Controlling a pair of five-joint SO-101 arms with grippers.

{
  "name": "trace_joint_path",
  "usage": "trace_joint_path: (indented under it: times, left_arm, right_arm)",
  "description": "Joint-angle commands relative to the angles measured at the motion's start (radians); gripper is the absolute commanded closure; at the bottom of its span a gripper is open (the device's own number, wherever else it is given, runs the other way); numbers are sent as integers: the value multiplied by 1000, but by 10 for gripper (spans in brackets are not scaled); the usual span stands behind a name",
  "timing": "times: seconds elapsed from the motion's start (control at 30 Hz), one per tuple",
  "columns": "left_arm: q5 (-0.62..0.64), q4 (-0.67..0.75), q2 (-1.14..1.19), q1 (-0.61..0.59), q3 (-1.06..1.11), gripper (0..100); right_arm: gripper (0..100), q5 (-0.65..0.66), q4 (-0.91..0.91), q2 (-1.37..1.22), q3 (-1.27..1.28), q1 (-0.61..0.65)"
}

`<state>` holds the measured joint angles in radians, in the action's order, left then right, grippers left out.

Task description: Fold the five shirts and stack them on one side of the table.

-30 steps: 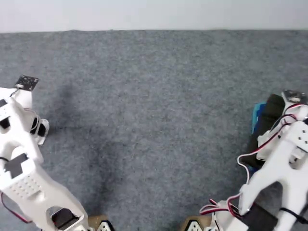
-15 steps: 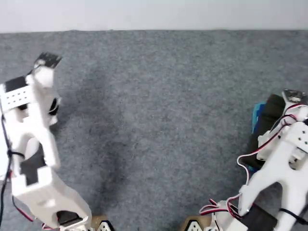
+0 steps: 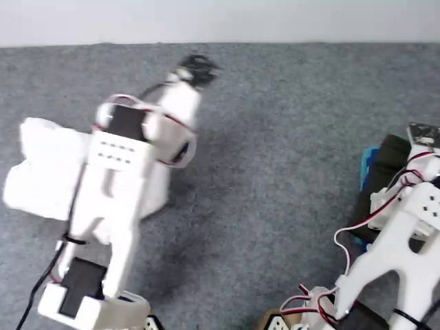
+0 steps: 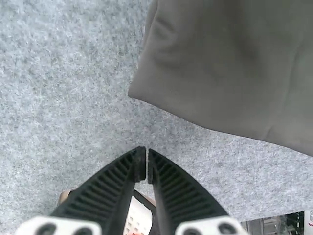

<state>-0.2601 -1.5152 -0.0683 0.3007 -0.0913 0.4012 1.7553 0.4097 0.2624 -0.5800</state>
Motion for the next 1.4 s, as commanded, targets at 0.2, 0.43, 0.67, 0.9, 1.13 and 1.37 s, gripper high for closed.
trace_joint_path:
  times: [0.2,0.43,0.67,0.9,1.13,1.37]
  left_arm:
    - [60,144,23,322,-47,986]
    - [61,60,34,331,-119,920]
    - [61,-144,34,245,-278,823]
    - [61,-153,51,-31,-306,827]
    - [54,-95,183,-333,-306,828]
    - [-66,-193,353,-460,-306,927]
  right_arm:
    - [990,-5,39,30,-3,4]
    - [990,-5,39,30,-3,4]
    - [990,-5,39,28,-3,4]
    - [990,-9,39,28,-3,7]
    - [990,-12,38,28,-5,116]
    - [990,-140,-81,10,-9,403]
